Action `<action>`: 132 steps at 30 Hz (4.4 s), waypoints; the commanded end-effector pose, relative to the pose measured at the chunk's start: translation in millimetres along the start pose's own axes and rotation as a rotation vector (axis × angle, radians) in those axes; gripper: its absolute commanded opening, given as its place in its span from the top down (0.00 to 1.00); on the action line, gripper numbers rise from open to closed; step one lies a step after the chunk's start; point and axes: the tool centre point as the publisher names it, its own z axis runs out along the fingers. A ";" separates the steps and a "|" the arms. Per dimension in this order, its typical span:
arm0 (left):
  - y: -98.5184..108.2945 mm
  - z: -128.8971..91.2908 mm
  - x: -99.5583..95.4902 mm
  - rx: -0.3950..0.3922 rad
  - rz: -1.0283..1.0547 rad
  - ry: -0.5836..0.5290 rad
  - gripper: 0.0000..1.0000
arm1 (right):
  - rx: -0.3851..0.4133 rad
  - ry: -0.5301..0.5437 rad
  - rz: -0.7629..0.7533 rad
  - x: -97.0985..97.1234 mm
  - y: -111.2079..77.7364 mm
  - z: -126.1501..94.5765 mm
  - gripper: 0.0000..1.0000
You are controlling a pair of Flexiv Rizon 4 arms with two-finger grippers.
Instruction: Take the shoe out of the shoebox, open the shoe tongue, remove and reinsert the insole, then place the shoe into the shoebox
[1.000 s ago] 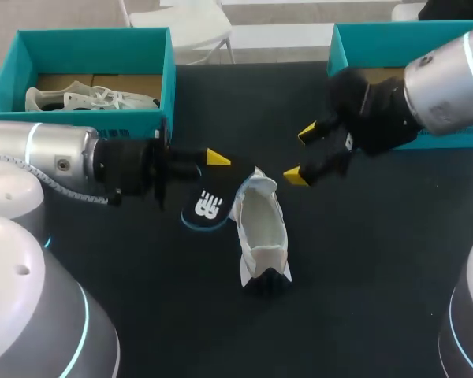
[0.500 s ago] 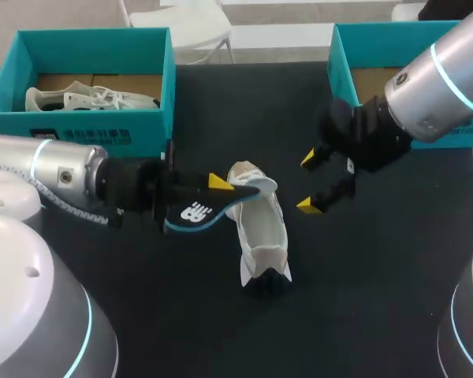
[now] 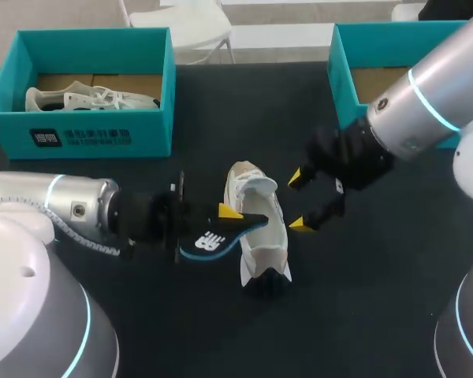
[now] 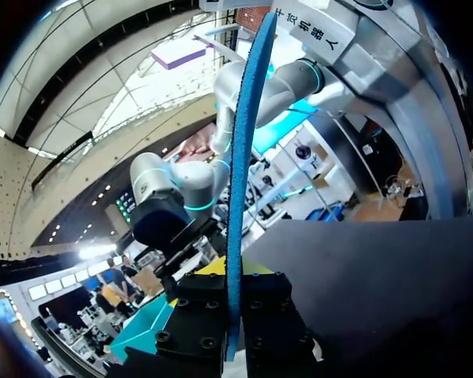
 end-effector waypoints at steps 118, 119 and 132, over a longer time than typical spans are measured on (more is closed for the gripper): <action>154.3 27.2 25.0 -0.136 0.070 -0.086 1.00 | 0.166 -0.116 -0.206 -33.4 -52.8 54.7 0.00; 155.1 26.8 24.6 -0.138 0.070 -0.086 1.00 | 0.166 -0.116 -0.206 -33.4 -52.8 54.7 0.00; 144.2 27.7 17.5 -0.122 0.078 -0.078 0.61 | 0.166 -0.116 -0.206 -33.4 -52.8 54.7 0.00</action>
